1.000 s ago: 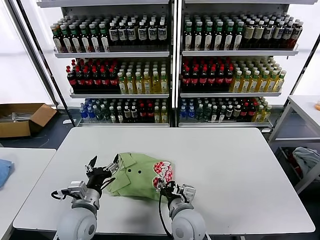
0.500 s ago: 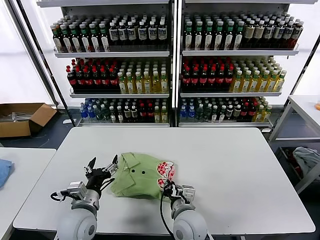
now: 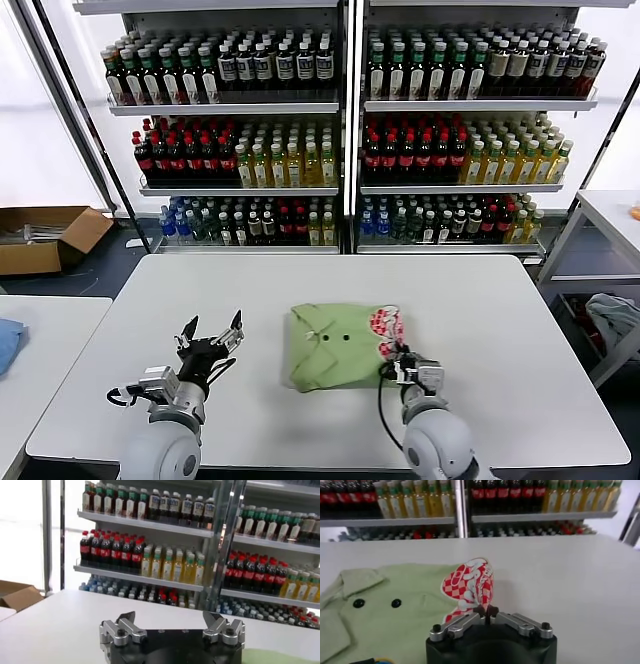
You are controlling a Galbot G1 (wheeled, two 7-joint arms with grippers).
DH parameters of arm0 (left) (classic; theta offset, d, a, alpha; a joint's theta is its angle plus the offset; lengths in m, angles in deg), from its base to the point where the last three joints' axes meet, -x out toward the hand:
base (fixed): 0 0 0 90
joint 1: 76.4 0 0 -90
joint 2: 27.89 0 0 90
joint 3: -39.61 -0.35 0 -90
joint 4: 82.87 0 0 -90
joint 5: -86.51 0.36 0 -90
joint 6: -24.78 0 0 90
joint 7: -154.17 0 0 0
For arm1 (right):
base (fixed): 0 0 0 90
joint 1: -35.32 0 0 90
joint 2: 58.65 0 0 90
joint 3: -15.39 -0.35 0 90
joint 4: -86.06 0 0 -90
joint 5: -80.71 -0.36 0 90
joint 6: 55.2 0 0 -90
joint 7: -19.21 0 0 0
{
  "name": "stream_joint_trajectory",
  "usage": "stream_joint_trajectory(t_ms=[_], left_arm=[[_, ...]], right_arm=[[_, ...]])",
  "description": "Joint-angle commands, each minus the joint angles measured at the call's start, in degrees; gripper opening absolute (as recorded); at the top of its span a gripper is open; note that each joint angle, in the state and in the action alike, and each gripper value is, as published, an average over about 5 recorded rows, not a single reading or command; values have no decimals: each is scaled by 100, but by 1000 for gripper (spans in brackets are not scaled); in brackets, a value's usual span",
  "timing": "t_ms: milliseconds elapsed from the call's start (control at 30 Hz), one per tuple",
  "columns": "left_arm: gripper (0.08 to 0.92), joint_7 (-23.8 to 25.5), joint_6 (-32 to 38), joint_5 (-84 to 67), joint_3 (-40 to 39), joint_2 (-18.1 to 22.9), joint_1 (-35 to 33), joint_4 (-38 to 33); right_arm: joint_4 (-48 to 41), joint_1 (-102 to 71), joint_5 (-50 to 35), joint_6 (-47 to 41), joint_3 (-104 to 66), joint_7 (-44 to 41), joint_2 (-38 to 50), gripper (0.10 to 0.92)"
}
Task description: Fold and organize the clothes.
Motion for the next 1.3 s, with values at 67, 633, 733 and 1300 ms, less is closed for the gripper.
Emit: stream_joint_trajectory(t_ms=[67, 633, 733, 1300], left_arm=[[823, 2, -8, 63, -152, 79, -29, -54], [823, 54, 5, 139, -178, 166, -286, -201], [823, 63, 10, 138, -160, 166, -313, -207], [823, 119, 19, 123, -177, 161, -301, -104]], right_arm=[[-380, -124, 1409, 65, -899, -579, 599, 177], [931, -1092, 977, 282, 15, -66, -505, 667], [783, -1157, 943, 290, -58, 84, -650, 752], [95, -884, 1038, 517, -395, 159, -732, 823]])
